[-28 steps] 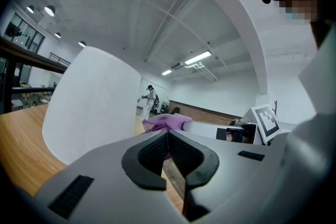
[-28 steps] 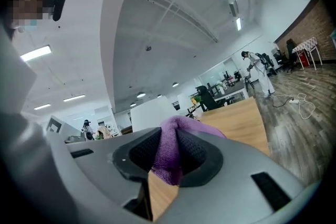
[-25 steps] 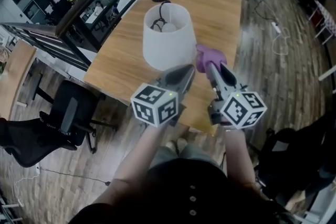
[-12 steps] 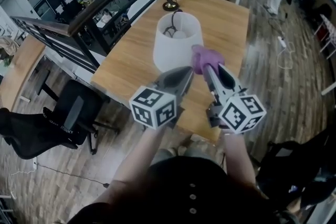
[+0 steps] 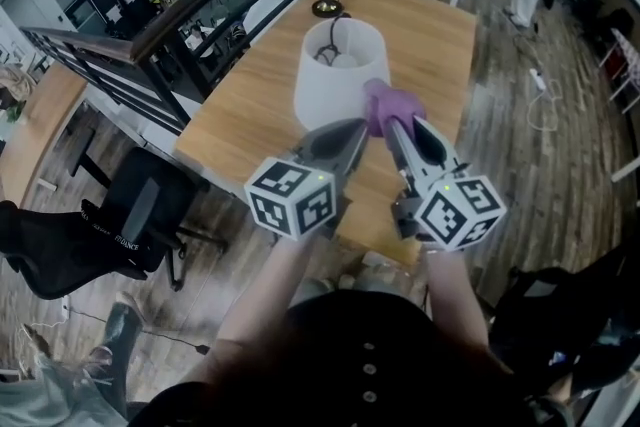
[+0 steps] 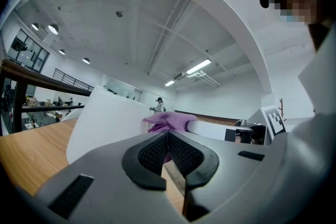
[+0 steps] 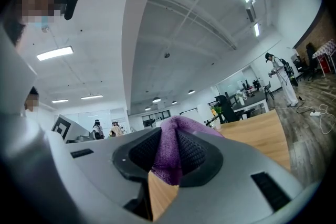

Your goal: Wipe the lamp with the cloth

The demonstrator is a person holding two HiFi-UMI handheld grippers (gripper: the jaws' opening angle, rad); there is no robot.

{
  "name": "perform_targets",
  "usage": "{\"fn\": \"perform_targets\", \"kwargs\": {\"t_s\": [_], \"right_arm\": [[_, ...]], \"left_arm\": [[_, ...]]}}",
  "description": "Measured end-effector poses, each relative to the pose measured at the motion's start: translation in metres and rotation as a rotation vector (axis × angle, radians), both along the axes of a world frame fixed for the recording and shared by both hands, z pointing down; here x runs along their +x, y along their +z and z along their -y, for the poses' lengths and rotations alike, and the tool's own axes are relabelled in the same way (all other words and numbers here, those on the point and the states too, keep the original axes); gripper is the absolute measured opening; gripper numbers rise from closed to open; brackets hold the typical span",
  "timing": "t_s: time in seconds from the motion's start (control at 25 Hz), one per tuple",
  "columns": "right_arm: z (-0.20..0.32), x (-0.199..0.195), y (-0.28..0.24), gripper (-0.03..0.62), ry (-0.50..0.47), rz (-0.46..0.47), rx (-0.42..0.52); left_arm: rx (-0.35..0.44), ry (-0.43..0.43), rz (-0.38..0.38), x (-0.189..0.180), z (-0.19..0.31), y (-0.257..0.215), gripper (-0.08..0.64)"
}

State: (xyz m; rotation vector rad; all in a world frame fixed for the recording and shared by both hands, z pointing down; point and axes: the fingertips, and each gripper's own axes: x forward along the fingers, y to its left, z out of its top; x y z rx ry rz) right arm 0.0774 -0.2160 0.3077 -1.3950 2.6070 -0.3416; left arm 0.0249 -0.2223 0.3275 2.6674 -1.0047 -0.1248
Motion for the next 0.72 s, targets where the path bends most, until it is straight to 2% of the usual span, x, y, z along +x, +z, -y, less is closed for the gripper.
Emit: {"fn": "perform_targets", "kwargs": {"t_s": [0.72], "right_arm": [[0.0005,-0.0021,0.0056,0.078,-0.010,-0.015,-0.012]], "left_arm": [[-0.015,0.005,0.000,0.0034,0.0027,0.0033,0.011]]}}
